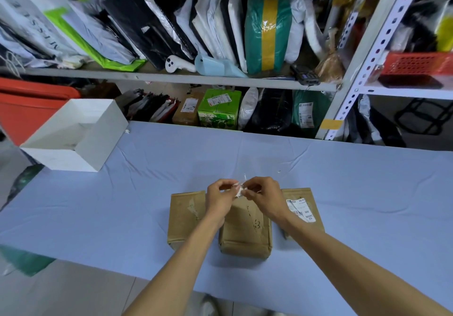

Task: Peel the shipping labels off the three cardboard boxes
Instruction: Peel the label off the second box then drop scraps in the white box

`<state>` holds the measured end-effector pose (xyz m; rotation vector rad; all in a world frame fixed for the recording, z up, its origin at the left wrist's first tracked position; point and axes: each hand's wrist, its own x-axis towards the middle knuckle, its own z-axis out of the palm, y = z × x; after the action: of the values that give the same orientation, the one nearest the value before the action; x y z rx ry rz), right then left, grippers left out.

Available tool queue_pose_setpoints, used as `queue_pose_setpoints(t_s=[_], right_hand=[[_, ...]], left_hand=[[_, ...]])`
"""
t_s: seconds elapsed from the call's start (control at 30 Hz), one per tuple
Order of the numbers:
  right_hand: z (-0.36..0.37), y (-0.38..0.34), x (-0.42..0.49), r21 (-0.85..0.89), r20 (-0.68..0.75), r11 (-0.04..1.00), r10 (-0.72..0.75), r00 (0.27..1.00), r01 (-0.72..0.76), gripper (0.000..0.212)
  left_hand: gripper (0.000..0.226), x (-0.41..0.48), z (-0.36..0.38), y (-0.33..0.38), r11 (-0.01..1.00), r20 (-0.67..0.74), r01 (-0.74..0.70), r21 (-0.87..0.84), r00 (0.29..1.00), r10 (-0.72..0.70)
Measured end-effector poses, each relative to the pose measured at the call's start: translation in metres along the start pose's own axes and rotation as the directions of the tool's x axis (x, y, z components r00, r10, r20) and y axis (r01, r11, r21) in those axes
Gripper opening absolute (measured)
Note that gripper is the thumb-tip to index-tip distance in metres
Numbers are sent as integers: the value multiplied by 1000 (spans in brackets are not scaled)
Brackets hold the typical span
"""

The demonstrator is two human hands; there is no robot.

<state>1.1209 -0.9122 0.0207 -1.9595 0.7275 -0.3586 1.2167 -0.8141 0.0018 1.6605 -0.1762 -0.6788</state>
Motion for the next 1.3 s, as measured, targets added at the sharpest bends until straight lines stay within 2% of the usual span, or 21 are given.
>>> queue_pose_setpoints(t_s=[0.07, 0.2, 0.3, 0.4, 0.47, 0.53, 0.63, 0.73, 0.93, 1.0, 1.1, 1.3], right_hand=[[0, -1, 0, 15, 8, 1000, -6, 1000, 6, 6], [-1, -3, 1, 38, 23, 999, -6, 1000, 5, 7], [3, -1, -1, -43, 36, 998, -38, 999, 39, 11], [8, 1, -2, -36, -13, 998, -49, 999, 48, 12], [7, 1, -2, -15, -47, 1000, -25, 999, 24, 10], [3, 1, 0, 2, -74, 1000, -17, 997, 17, 8], [-2, 1, 4, -26, -105, 1000, -14, 994, 11, 11], [-7, 2, 9, 72, -138, 997, 31, 990, -21, 12], [-8, 3, 11, 147, -159, 989, 60, 985, -37, 12], [-6, 3, 10, 168, -189, 985, 82, 979, -50, 13], [-2, 5, 8, 171, -218, 984, 91, 972, -54, 12], [1, 8, 4, 226, -161, 971, 118, 980, -80, 20]], left_hand=[[13, -3, -2, 0, 998, 48, 6, -58, 999, -3], [22, -6, -8, 2, 999, 170, -34, -38, 985, 40], [17, -4, -7, 8, 974, 139, -156, 167, 981, 133], [15, -3, -5, 12, 907, 105, -253, 337, 967, 230], [14, -2, -6, 11, 868, 112, -290, 403, 957, 268], [16, -1, -7, 9, 876, 125, -297, 379, 955, 269], [17, -3, -6, 7, 934, 121, -235, 270, 970, 209], [12, -5, -1, 8, 961, 128, -207, 185, 974, 185], [6, -1, 6, 15, 958, 122, -199, 208, 977, 176], [4, 0, 7, 17, 981, 102, -111, 162, 990, 95], [7, -2, 9, 17, 996, 116, 92, -9, 989, -90], [22, 0, 9, 19, 983, 82, 172, -69, 983, -166]])
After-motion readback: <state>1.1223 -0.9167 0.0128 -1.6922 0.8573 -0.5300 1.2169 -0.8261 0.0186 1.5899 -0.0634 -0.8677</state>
